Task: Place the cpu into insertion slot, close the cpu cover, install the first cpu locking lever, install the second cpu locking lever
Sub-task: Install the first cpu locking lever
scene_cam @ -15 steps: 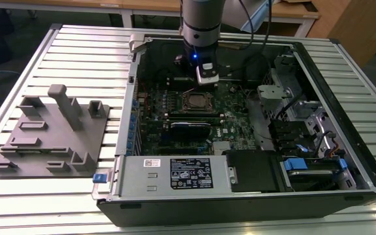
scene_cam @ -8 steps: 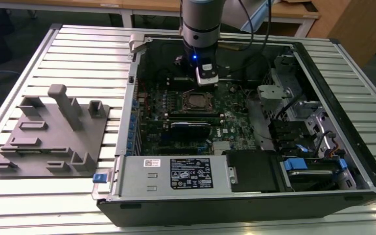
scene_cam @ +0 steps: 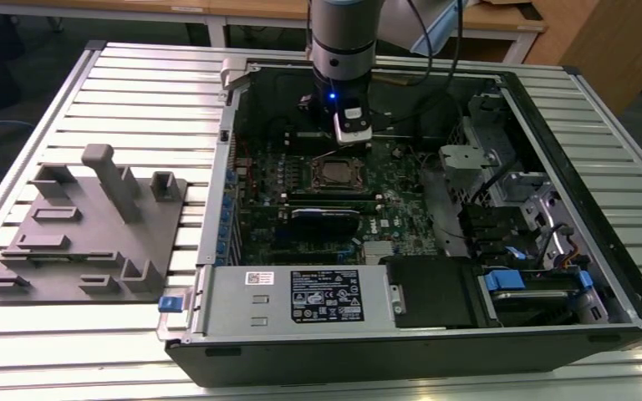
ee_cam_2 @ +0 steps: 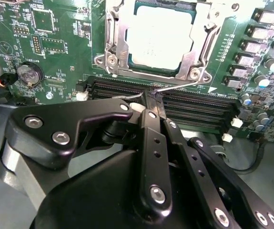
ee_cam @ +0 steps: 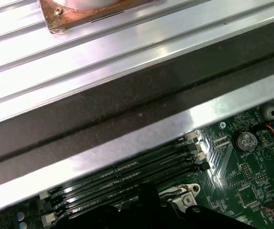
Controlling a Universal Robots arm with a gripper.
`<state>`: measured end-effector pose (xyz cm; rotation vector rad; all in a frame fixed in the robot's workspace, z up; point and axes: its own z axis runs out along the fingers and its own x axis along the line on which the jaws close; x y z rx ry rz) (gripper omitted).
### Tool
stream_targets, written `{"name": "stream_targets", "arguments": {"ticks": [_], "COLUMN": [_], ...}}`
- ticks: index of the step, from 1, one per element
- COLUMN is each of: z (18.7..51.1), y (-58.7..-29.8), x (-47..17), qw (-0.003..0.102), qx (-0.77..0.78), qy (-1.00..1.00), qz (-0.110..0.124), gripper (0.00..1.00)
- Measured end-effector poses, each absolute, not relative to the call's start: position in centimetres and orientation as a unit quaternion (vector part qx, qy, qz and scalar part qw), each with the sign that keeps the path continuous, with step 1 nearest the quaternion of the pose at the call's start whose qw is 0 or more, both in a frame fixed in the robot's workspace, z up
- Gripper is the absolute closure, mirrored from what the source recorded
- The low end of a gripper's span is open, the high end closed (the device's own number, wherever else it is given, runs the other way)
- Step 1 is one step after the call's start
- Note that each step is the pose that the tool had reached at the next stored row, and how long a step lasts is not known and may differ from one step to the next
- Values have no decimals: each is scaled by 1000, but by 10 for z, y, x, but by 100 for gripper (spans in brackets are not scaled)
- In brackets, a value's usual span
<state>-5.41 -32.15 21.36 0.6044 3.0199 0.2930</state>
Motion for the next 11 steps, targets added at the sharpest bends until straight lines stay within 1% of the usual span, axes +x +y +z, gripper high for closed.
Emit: {"name": "stream_targets", "arguments": {"ticks": [11], "z": [210], "y": [-321], "x": [-52], "qw": [25], "qx": [195], "qy": [976], "qz": [96], "gripper": [89]}}
